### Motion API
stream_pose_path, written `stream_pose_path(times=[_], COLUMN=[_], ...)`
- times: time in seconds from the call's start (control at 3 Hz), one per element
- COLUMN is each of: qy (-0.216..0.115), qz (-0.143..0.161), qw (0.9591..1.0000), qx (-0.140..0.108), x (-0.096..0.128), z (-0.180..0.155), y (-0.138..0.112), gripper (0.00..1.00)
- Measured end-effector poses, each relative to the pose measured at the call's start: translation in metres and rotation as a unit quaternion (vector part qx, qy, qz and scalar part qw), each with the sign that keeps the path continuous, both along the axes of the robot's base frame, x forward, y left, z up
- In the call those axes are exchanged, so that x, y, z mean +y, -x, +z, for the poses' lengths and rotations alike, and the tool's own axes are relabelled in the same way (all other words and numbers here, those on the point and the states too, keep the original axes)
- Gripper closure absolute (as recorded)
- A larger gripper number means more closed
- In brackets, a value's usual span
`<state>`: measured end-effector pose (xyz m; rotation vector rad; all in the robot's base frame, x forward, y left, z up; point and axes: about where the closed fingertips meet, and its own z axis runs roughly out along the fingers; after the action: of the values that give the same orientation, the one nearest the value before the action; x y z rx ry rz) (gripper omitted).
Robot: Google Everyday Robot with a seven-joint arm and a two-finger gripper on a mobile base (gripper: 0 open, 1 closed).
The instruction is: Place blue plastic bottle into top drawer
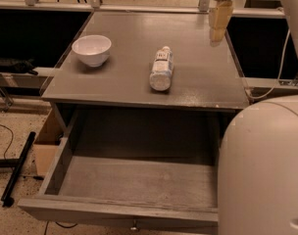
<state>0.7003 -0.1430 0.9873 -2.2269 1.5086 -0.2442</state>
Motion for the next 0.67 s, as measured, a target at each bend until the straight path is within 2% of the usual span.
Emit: stream_pose_path(times=[0.33,0.67], qy=[0.002,0.047], qz=[0.000,0.045], qw=[0.9999,0.9977], qx=[-0.011,-0.017], x=[0.007,0.033], z=[0.002,0.001], y=[-0.009,-0.013], gripper=[0.00,0.00])
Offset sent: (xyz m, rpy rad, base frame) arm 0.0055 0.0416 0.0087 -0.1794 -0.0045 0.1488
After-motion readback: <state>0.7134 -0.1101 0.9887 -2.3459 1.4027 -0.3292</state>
